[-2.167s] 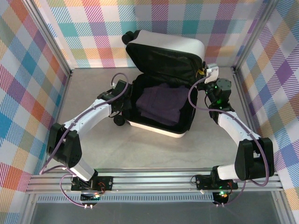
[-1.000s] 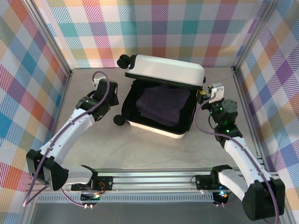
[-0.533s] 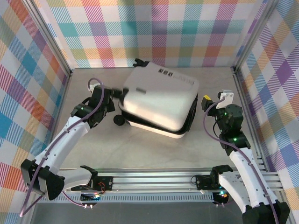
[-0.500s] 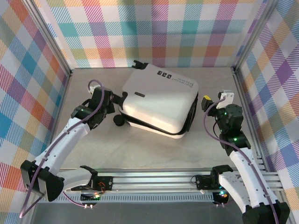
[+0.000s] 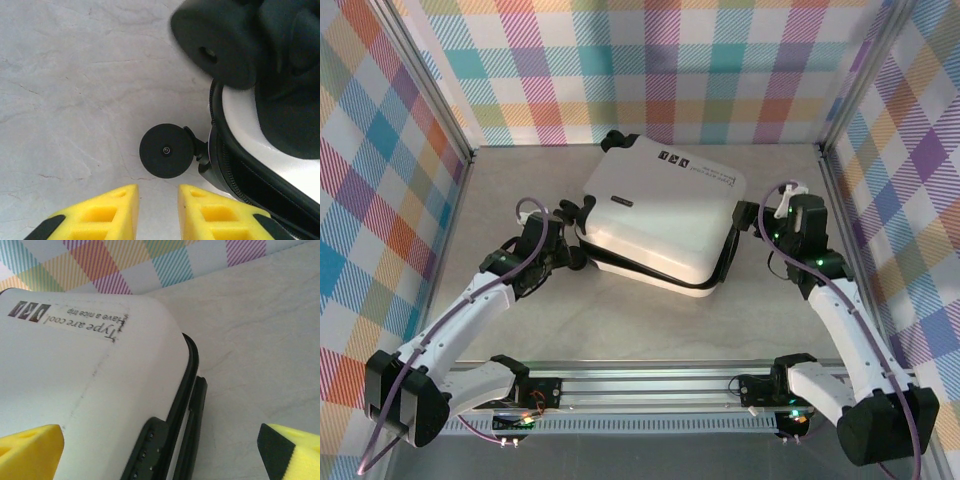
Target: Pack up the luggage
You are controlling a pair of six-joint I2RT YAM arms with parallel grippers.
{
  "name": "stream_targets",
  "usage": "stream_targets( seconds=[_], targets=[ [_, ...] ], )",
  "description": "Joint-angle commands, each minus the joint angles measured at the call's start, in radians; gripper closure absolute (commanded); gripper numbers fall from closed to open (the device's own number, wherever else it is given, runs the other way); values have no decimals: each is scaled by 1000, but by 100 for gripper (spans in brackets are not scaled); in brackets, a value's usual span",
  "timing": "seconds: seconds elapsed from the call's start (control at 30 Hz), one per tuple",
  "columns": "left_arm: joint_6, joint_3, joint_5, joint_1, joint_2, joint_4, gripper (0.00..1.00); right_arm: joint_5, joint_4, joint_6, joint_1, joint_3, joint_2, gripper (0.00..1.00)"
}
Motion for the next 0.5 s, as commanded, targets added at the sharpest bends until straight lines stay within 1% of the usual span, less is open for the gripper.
stream_targets(
  seconds=[0.0, 0.07, 0.13, 0.17, 0.23, 0.33, 0.47],
  targets=[
    [-16, -28, -4, -7, 0, 29, 72, -109, -47, 28, -39, 67, 39, 1],
    [-17, -33, -2, -7, 22, 49, 69, -191, -40, 49, -71, 75, 71, 1],
    [-18, -32, 9, -7, 46, 72, 55, -273, -24, 70, -100, 81, 107, 1],
    [-19, -28, 17, -6, 54, 81, 50, -294, -21, 76, -105, 85, 121, 1],
    [-16, -21, 49, -7, 59, 120, 41, -323, -14, 80, -111, 92, 148, 1],
    [10, 29, 79, -6, 64, 136, 36, -335, -6, 83, -114, 87, 170, 1],
    [49, 131, 72, 4, 97, 115, 31, -353, 6, 86, -118, 66, 182, 1]
  ],
)
